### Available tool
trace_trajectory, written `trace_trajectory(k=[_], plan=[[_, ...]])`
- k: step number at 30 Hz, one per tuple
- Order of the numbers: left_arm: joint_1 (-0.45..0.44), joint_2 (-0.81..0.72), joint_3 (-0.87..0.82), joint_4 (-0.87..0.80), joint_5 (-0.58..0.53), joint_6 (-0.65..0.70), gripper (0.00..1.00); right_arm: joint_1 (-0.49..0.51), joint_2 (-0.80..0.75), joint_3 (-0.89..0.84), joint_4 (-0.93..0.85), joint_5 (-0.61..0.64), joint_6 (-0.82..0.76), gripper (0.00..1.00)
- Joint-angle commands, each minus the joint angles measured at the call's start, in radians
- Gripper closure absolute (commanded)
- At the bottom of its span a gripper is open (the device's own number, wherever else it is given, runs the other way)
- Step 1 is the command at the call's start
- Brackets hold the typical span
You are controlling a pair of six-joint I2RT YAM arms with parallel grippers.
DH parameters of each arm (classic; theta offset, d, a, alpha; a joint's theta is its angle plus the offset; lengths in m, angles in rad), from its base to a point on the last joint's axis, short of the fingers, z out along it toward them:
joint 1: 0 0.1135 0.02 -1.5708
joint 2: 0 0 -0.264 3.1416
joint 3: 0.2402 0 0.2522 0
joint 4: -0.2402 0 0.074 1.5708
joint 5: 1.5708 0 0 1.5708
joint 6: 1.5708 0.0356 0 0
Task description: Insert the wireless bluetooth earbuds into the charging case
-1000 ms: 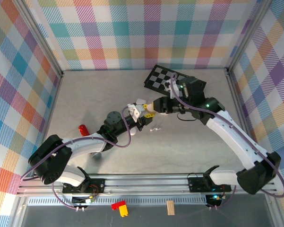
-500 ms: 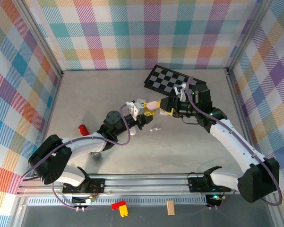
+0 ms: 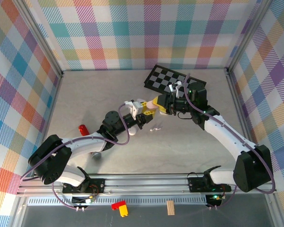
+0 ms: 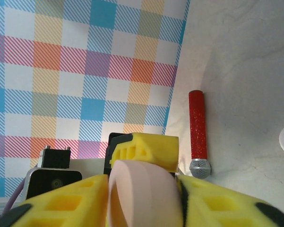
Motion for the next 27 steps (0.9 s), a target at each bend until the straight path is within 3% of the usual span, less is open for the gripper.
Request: trace_trajectory(k=[1,5,11,14,18,27], plan=[[0.000,-0.015,0.021,0.042,0.009,-0.013,0.68,-0.006,0.006,-0.020,0.088,-0.022,0.037,0.67],[0.000,-0.025,0.018,0.028,0.000,-0.008,0.53,-0.022,-0.009,-0.050,0.095,0.014,0.043,0.75],[0.000,-0.060,-0.008,-0.029,-0.017,0.009,0.20,-0.059,-0.054,-0.115,0.081,0.115,-0.003,0.77],[0.000,-0.099,-0.040,-0.091,-0.031,0.015,0.10,-0.092,-0.066,-0.173,0.056,0.180,-0.040,0.78],[0.000,-0.163,-0.074,-0.211,-0.081,0.018,0.01,-0.148,-0.055,-0.259,0.017,0.267,-0.088,0.78],[0.001,-0.272,-0.141,-0.466,-0.200,0.054,0.00,-0.277,0.026,-0.396,-0.060,0.392,-0.248,0.78]])
